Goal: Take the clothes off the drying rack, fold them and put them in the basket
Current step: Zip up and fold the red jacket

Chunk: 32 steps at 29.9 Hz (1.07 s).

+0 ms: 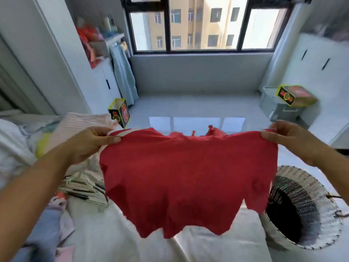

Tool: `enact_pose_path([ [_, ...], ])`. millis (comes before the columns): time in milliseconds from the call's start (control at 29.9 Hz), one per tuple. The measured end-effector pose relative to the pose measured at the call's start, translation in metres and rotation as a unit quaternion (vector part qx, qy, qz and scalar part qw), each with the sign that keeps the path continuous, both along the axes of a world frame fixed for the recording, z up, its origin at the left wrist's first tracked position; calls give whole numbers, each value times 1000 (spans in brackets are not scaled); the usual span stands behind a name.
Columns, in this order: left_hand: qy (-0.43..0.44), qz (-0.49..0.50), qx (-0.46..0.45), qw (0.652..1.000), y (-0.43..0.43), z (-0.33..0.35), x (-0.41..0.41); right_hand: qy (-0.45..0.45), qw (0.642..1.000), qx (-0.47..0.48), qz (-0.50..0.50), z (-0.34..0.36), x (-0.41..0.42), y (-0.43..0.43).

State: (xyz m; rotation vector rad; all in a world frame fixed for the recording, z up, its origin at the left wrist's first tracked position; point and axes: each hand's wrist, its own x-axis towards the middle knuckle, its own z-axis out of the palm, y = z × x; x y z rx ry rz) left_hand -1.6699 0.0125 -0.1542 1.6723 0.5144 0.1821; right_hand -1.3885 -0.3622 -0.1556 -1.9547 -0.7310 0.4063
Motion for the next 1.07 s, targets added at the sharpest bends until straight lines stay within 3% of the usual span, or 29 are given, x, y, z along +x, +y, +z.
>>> enact_pose_path([
  [134, -20, 37, 90, 995, -21, 50, -24, -222, 967, -118, 31, 47, -28, 1],
  [201, -80, 131, 204, 967, -25, 66, -31, -283, 956, -72, -29, 74, -39, 1],
  [267, -148, 225, 301, 915, -27, 81, -38, -329, 939, 31, -97, 94, -45, -1],
  [301, -129, 210, 348, 904, -28, 84, -40, -340, 936, 13, -90, 98, -47, -1],
  [368, -28, 121, 405, 906, -29, 82, -46, -341, 931, -131, -26, 94, -52, 0],
  [401, -14, 119, 388, 914, -29, 87, -49, -330, 931, -157, -6, 95, -53, 1],
  [535, -129, 201, 337, 911, -31, 134, -49, -356, 933, -30, -43, 139, -54, 5],
  [602, -143, 196, 336, 910, -32, 145, -49, -359, 932, 8, -53, 152, -53, 5],
  [702, -27, 168, 352, 921, -26, 133, -53, -293, 945, -140, -26, 138, -47, 5],
  [735, -8, 168, 336, 927, -26, 133, -55, -271, 951, -147, -21, 135, -46, 4],
  [869, -6, 161, 239, 958, -18, 134, -59, -152, 988, 0, -24, 150, -48, 1],
  [936, 15, 141, 212, 967, -17, 127, -64, -97, 995, 2, 10, 153, -47, 0],
  [1069, 89, 93, 211, 969, -19, 106, -62, -90, 995, -43, 22, 135, -43, 13],
])
